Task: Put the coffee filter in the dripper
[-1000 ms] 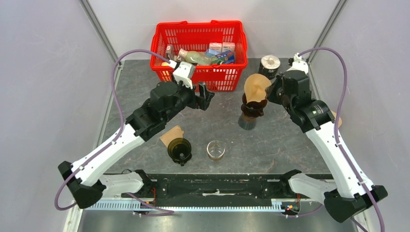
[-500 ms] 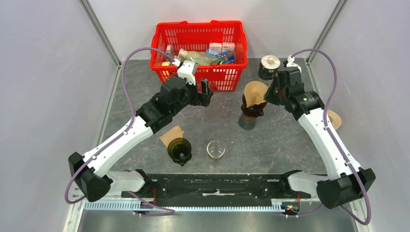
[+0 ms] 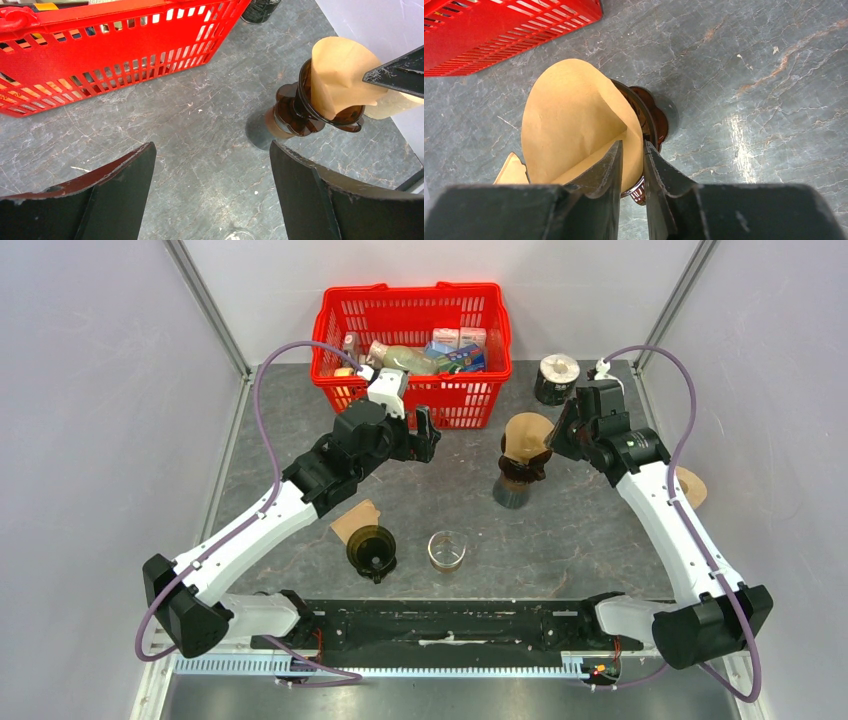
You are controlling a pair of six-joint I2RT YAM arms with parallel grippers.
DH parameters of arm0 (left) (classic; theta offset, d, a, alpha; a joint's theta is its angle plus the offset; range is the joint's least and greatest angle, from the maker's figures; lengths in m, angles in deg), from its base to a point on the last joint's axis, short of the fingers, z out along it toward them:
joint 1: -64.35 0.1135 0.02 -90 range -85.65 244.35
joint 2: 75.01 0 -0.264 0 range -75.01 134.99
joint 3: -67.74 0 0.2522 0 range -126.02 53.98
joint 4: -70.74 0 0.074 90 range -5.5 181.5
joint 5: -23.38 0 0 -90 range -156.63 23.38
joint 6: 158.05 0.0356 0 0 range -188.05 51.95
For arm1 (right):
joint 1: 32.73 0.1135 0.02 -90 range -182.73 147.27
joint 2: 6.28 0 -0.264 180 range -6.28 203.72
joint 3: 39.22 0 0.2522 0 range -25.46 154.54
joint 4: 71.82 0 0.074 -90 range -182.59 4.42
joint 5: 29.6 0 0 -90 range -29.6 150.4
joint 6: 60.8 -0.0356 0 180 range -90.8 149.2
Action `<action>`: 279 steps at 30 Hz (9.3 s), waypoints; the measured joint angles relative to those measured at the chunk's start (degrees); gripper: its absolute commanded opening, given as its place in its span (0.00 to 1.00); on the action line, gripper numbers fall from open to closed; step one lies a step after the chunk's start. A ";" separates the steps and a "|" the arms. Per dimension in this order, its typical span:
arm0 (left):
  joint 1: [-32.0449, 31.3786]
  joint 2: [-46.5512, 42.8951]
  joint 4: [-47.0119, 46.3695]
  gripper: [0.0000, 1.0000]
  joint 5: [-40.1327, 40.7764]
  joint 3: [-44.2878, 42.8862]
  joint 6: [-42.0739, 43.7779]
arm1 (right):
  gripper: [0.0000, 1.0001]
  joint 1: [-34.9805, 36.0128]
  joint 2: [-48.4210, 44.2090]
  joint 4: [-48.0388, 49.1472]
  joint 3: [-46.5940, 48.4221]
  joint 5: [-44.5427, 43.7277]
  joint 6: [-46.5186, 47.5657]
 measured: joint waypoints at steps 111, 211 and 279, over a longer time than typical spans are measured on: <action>10.14 0.00 -0.87 0.94 3.04 5.29 -3.08 | 0.30 4.57 25.44 -14.21 15.13 6.01 14.05; 10.36 1.01 -0.85 0.96 1.88 5.31 -3.17 | 0.26 5.77 20.11 -12.76 15.87 5.75 12.50; 10.93 -17.77 34.23 0.66 -3.39 28.28 -28.02 | 0.97 5.86 -21.16 15.28 -15.63 2.29 14.21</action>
